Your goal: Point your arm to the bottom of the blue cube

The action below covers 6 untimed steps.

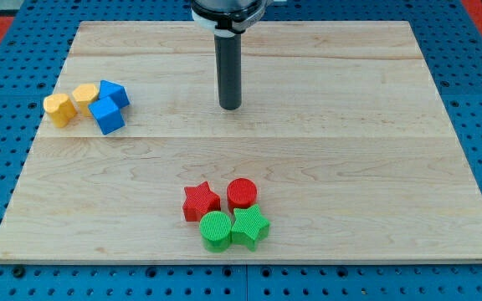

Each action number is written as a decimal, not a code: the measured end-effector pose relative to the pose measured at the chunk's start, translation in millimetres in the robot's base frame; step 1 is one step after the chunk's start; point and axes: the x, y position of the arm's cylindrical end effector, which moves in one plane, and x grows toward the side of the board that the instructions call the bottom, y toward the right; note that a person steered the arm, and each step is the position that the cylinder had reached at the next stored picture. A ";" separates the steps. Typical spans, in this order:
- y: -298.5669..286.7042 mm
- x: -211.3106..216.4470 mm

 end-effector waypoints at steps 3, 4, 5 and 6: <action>-18.7 95.2; -106.0 100.3; -185.0 87.1; -248.1 73.5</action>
